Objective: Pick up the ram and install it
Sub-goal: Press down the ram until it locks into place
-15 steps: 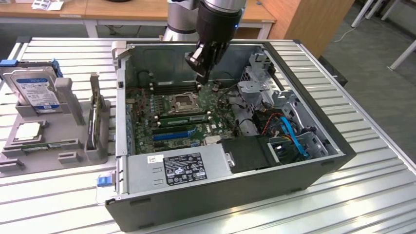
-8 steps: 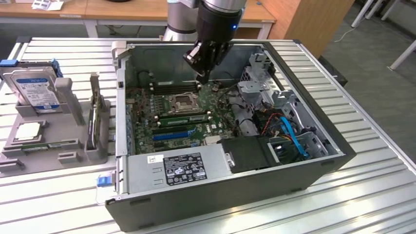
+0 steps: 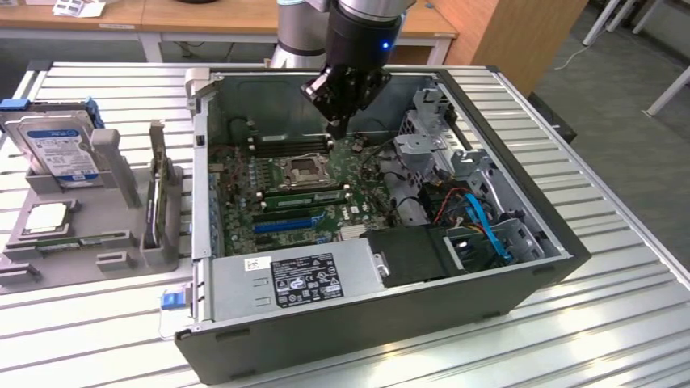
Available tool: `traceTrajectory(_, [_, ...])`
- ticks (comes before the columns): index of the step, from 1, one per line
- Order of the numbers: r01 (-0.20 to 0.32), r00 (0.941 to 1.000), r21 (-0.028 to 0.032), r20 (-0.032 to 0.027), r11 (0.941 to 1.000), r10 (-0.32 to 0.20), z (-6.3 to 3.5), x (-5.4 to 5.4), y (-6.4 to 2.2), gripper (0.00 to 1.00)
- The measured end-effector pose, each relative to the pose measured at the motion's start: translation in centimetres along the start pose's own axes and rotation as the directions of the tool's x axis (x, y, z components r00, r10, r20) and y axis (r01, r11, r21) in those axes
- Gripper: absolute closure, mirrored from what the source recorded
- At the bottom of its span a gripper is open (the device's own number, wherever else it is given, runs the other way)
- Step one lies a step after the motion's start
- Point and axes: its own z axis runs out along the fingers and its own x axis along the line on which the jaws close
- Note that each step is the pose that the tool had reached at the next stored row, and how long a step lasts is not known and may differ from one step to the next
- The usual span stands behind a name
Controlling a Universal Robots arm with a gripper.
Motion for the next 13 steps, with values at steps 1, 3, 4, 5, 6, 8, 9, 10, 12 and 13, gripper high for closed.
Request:
traceTrajectory(1, [-0.018,0.9998,-0.0003,0.0012,0.9998,0.018,0.0,0.0,0.0,0.89])
traceTrajectory(3, [-0.054,0.9985,-0.0009,0.0036,0.9985,0.054,0.0,0.0,0.0,0.89])
traceTrajectory(4, [-0.073,0.9973,-0.0013,0.0049,0.9973,0.073,0.0,0.0,0.0,0.89])
traceTrajectory(5, [-0.091,0.9958,-0.0016,0.006,0.9958,0.091,0.0,0.0,0.0,0.89])
traceTrajectory(6, [-0.109,0.994,-0.002,0.0071,0.994,0.109,0.0,0.0,0.0,0.89])
traceTrajectory(8, [-0.144,0.9895,-0.0028,0.0094,0.9896,0.144,0.0,0.0,0.0,0.89])
traceTrajectory(9, [-0.162,0.9868,-0.0032,0.0105,0.9868,0.162,0.0,0.0,0.0,0.89])
traceTrajectory(10, [-0.181,0.9834,-0.0037,0.0118,0.9834,0.181,0.0,0.0,0.0,0.89])
traceTrajectory(12, [-0.216,0.9762,-0.0047,0.014,0.9763,0.216,0.0,0.0,0.0,0.89])
traceTrajectory(13, [-0.234,0.9722,-0.0053,0.0152,0.9723,0.234,0.01,0.0,0.0,0.89])
